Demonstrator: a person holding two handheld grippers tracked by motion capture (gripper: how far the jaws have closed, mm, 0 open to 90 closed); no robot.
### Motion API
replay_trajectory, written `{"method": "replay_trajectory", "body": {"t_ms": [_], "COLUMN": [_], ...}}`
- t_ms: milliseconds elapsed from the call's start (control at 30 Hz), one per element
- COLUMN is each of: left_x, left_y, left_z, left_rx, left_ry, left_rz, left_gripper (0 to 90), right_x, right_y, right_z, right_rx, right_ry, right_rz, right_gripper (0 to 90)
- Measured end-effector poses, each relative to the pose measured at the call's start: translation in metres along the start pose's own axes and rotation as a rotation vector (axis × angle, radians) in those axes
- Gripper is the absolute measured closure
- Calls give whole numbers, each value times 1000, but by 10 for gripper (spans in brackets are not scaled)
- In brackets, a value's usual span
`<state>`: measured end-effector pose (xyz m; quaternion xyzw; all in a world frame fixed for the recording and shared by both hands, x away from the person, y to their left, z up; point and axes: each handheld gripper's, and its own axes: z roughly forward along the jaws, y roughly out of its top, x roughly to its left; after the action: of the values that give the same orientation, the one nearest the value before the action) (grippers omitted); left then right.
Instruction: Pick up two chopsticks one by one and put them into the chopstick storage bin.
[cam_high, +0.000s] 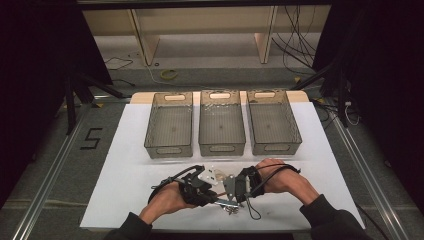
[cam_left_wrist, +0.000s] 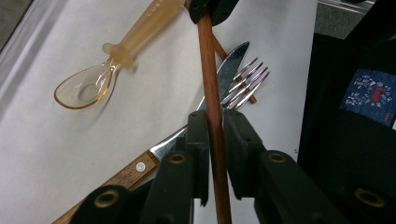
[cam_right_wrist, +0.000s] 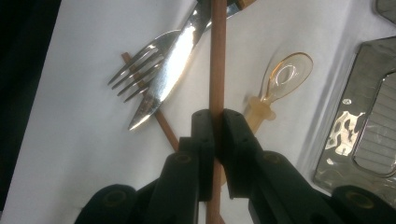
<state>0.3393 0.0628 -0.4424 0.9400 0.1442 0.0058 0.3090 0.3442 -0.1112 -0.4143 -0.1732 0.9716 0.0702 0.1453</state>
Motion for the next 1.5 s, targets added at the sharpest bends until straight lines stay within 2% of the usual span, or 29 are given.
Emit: {"method": "replay_trajectory", "body": {"t_ms": [133,333,367,400,467,500,533,567,600,700,833,933,1133,1300,1500], "left_x": [1,2,2,3,5,7,9,10,11,15,24,31,47,59,74], "left_y": [0,-1,-1,-2,-4,-5,-6,-7,-8,-12,-18,-22,-30,-35,-37], "left_z": [0,-3,-3,-5,-7,-8,-9,-10,-11,-15,-22,-30,-48,-64,-75], "left_rx": [15,-4,-3,-4,-8,-13,-15,-18,-19,-22,-52,-73,-156,-194,-230], "left_ry": [1,27,33,38,54,59,65,70,70,99,131,161,242,280,317], "left_rz": [-9,-24,-24,-24,-25,-27,-30,-33,-40,-49,-84,-111,-192,-238,-291], "left_gripper": [822,835,837,837,837,837,837,837,837,837,838,837,837,838,837], "right_x": [0,0,-2,-2,-2,0,0,1,1,2,10,18,29,36,43], "right_y": [1,0,-2,-2,-4,-8,-8,-13,-13,-25,-40,-52,-67,-80,-84], "right_z": [0,-2,-3,-3,-6,-12,-12,-17,-17,-24,-29,-27,-14,-5,-1], "right_rx": [0,4,-1,-1,-8,-33,-33,-60,-60,-125,-209,-261,-286,-324,-329], "right_ry": [2,-3,-20,-20,-47,-72,-72,-101,-101,-128,-133,-109,-104,-99,-98], "right_rz": [-4,21,48,48,80,108,108,162,162,225,288,342,419,496,511], "right_gripper": [843,815,691,691,625,539,539,492,492,432,384,363,332,329,324]}}
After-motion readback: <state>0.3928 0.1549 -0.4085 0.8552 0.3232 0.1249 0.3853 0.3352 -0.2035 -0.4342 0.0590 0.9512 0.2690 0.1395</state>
